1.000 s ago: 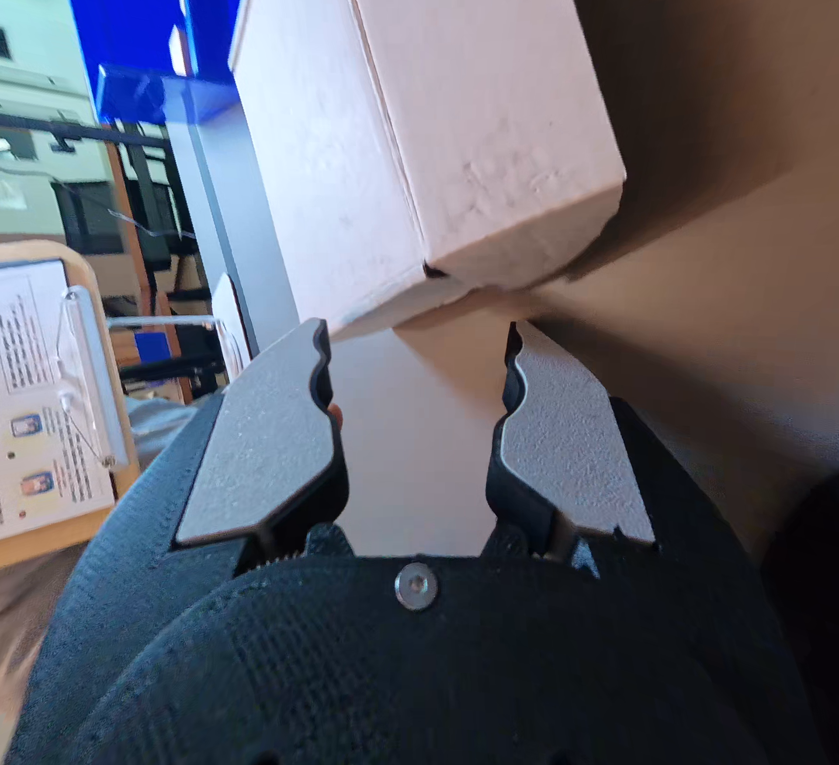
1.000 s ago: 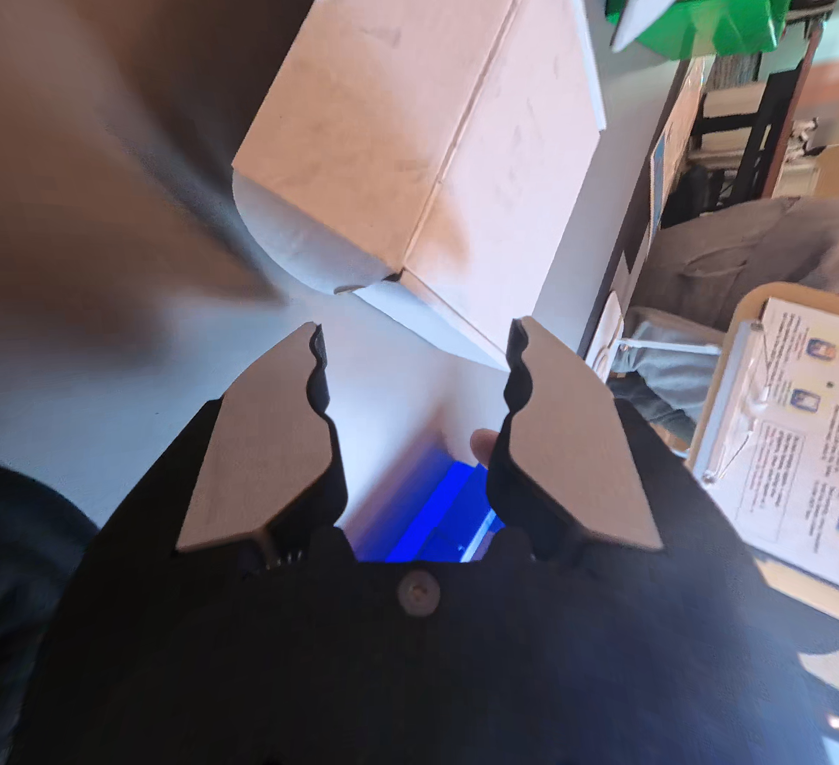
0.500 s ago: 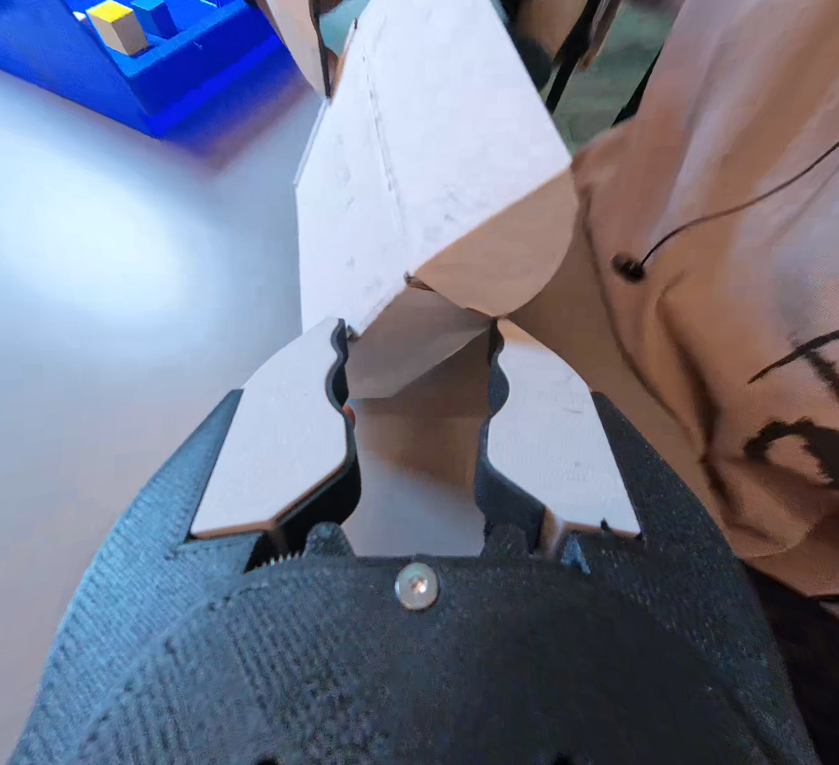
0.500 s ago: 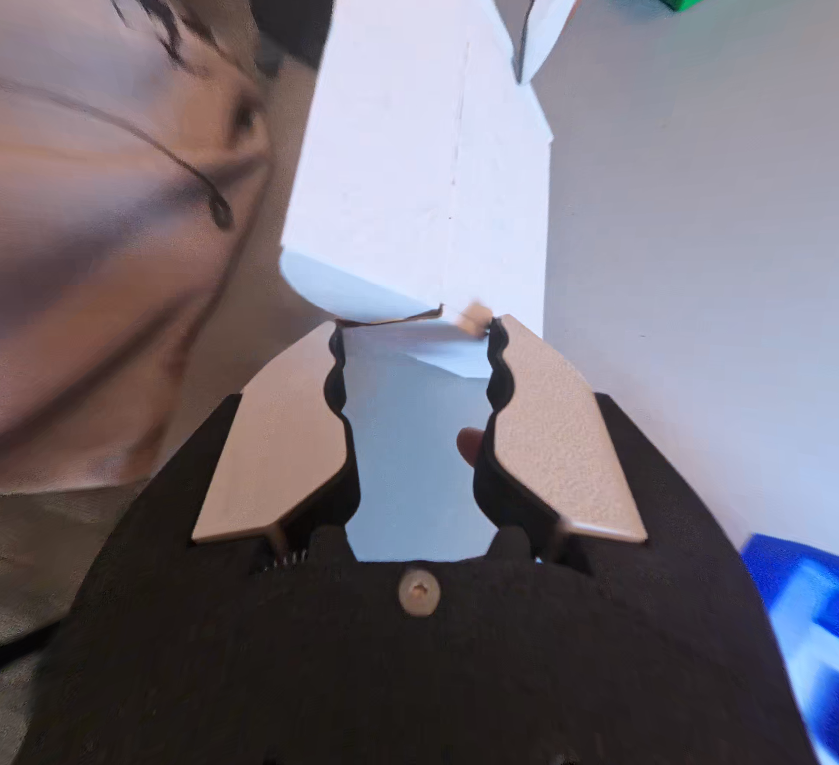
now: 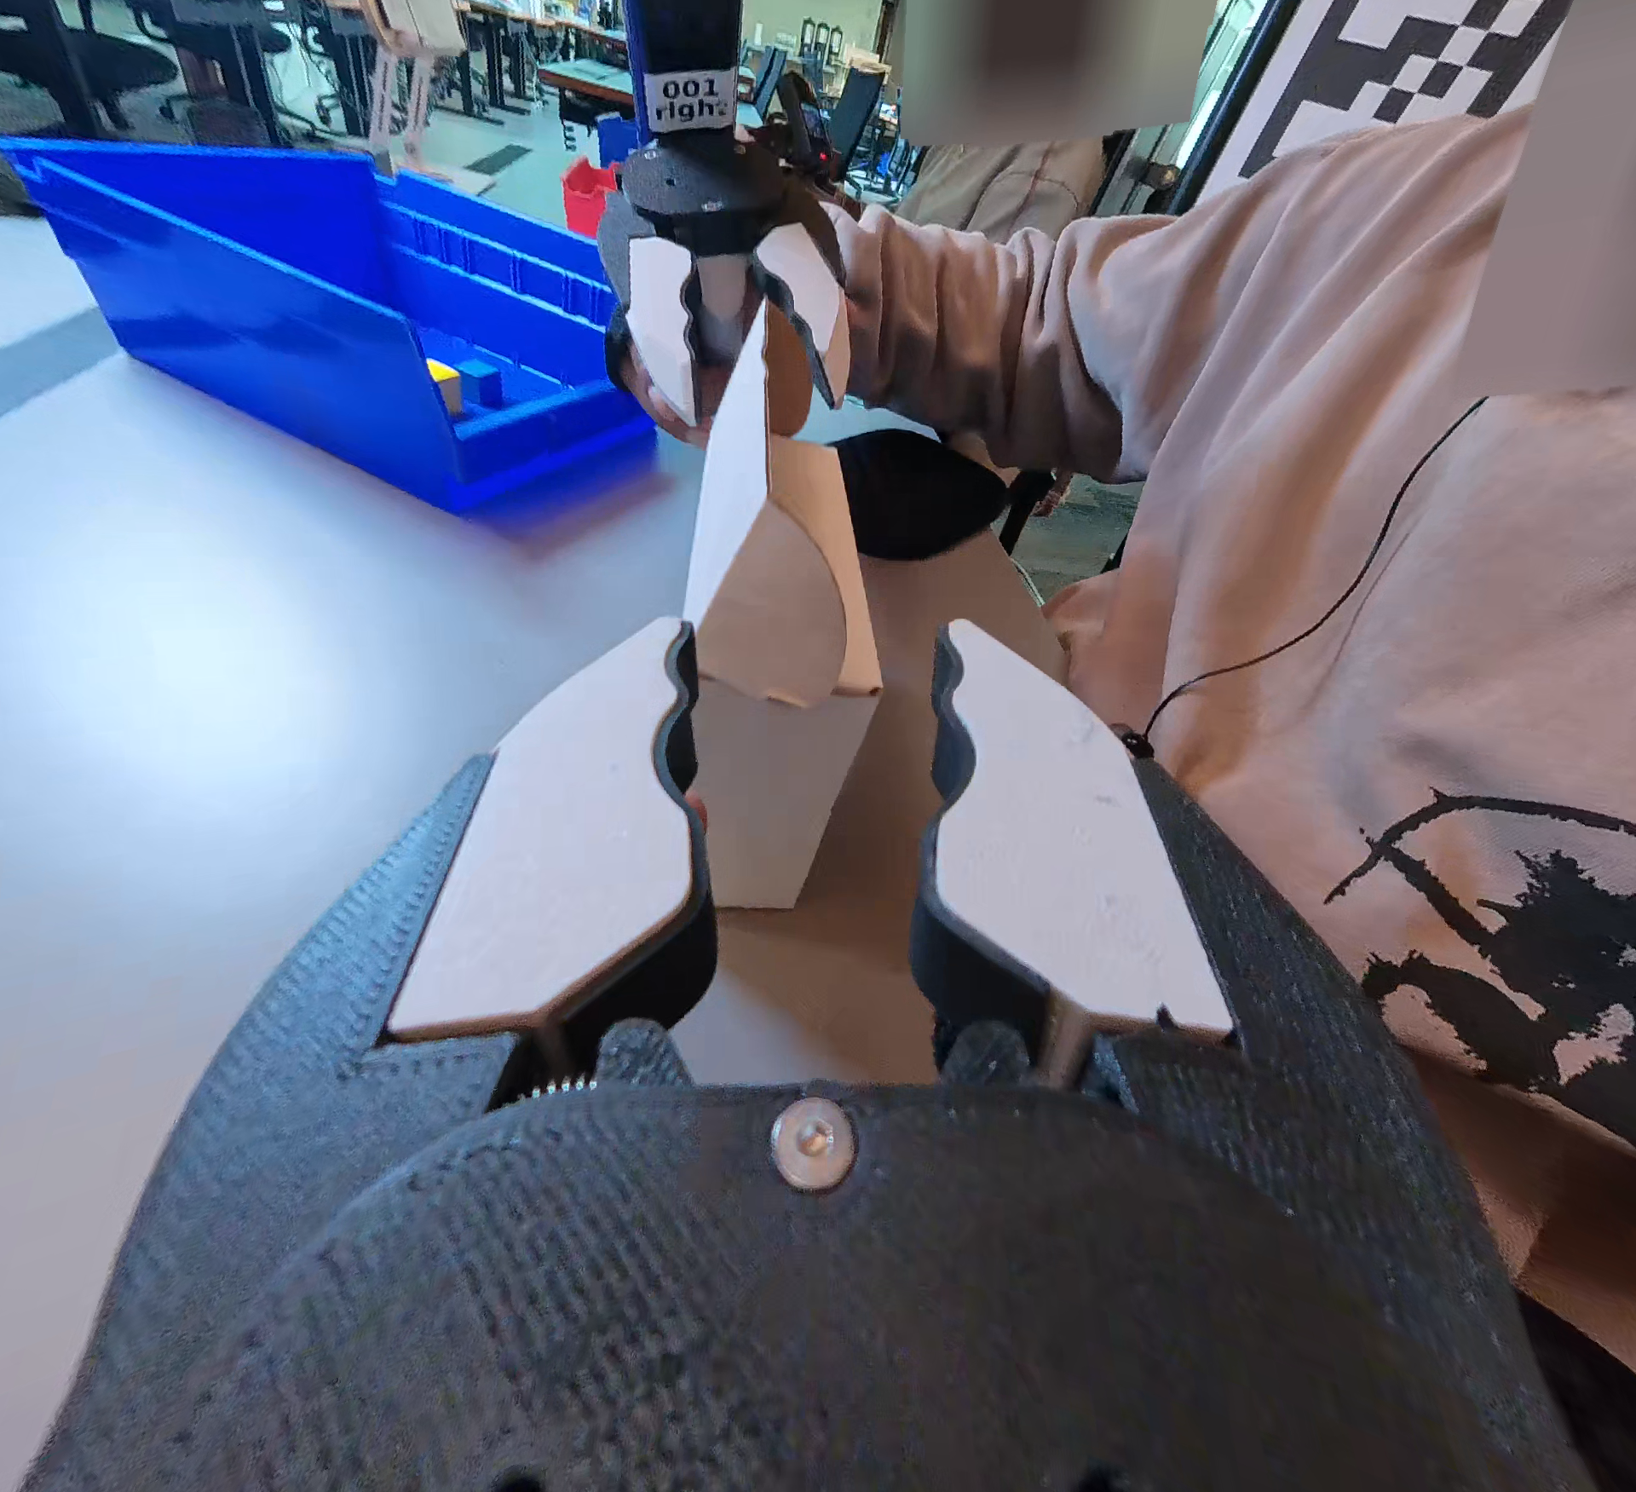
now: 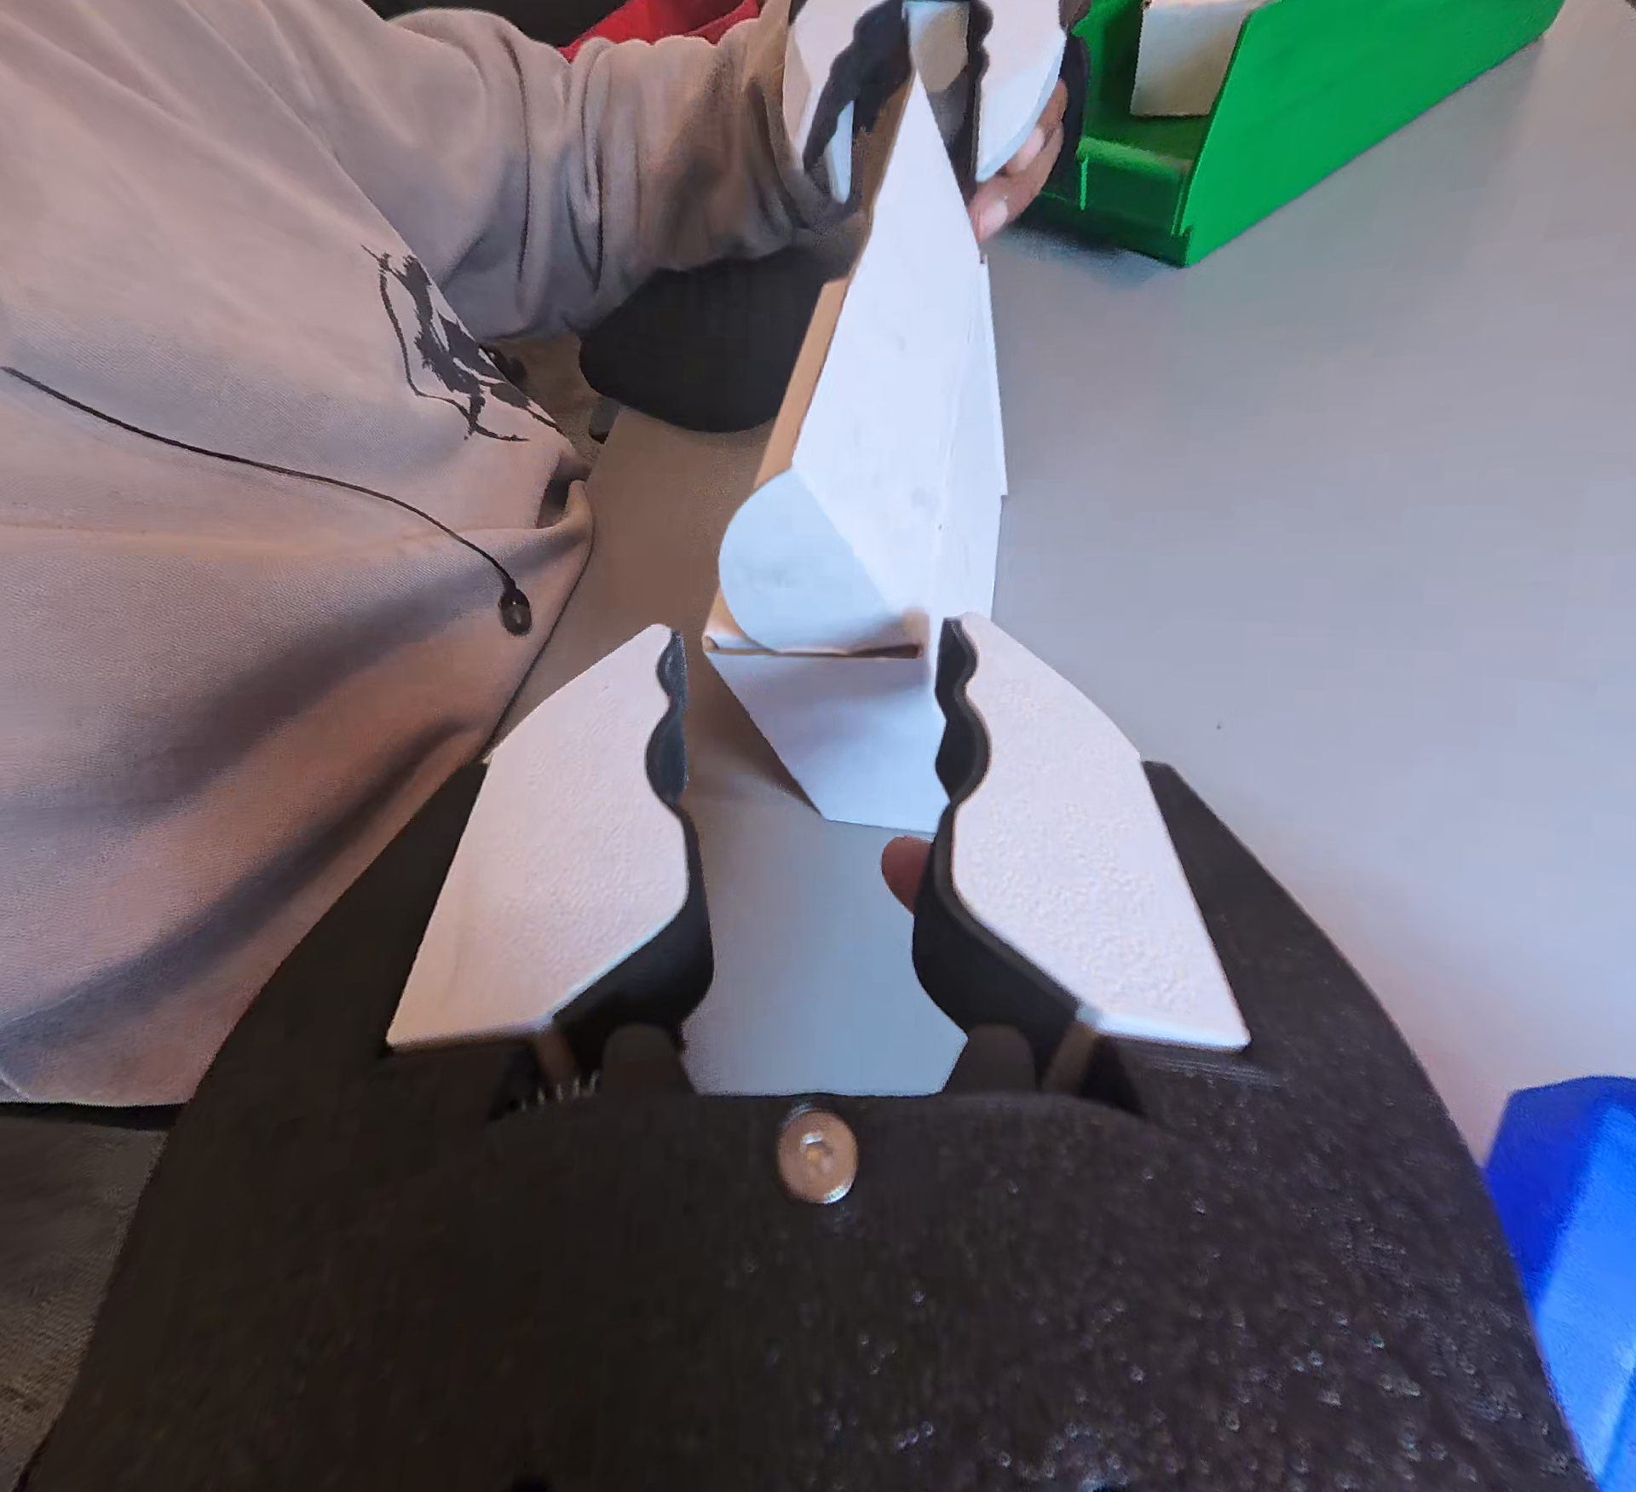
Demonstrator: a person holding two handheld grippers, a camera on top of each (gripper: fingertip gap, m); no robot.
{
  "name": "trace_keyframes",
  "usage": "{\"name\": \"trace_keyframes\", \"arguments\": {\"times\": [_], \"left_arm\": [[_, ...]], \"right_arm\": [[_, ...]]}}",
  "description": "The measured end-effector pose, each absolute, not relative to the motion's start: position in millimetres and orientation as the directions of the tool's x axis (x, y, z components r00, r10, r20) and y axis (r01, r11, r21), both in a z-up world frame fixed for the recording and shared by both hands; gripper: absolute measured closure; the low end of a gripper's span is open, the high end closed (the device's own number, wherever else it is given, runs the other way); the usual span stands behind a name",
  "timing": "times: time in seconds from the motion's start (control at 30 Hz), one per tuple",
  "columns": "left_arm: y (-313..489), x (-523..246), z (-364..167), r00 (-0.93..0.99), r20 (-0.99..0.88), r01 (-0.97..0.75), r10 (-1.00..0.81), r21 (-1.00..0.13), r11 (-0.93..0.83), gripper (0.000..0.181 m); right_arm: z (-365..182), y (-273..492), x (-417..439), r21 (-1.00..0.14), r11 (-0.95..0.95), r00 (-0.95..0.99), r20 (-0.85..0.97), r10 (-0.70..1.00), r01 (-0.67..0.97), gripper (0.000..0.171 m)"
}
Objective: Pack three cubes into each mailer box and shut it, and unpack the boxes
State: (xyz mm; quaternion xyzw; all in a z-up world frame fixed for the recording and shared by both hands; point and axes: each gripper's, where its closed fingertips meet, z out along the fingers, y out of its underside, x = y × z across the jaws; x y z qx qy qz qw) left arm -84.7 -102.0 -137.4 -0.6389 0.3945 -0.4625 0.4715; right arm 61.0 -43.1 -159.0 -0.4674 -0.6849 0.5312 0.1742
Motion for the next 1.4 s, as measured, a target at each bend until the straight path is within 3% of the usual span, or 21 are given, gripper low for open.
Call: {"name": "trace_keyframes", "arguments": {"times": [0.33,0.47,0.67,0.93,1.4], "left_arm": [[-95.3,-68.8,-130.7,0.163,0.129,-0.220,-0.978,-0.962,-0.163,0.131],[-89.9,-61.6,-136.3,0.171,0.098,-0.262,-0.980,-0.955,-0.141,0.150],[-80.6,-59.4,-136.6,0.236,0.092,-0.296,-0.967,-0.941,-0.162,0.154],[-71.1,-56.3,-133.0,0.325,0.288,-0.190,-0.901,-0.913,-0.360,0.156],[-90.5,-55.2,-135.2,0.288,0.154,-0.208,-0.945,-0.953,-0.219,0.155]], "right_arm": [[-143.8,-38.0,55.1,-0.894,0.097,-0.515,-0.160,0.842,0.437,0.123],[-147.0,-40.4,52.8,-0.887,0.110,-0.505,-0.150,0.850,0.449,0.130],[-146.9,-45.4,51.9,-0.879,0.102,-0.507,-0.170,0.845,0.465,0.136],[-143.6,-46.3,52.6,-0.859,-0.068,-0.467,-0.341,0.816,0.507,0.136],[-147.7,-56.8,55.2,-0.867,0.066,-0.493,-0.217,0.843,0.495,0.136]]}}
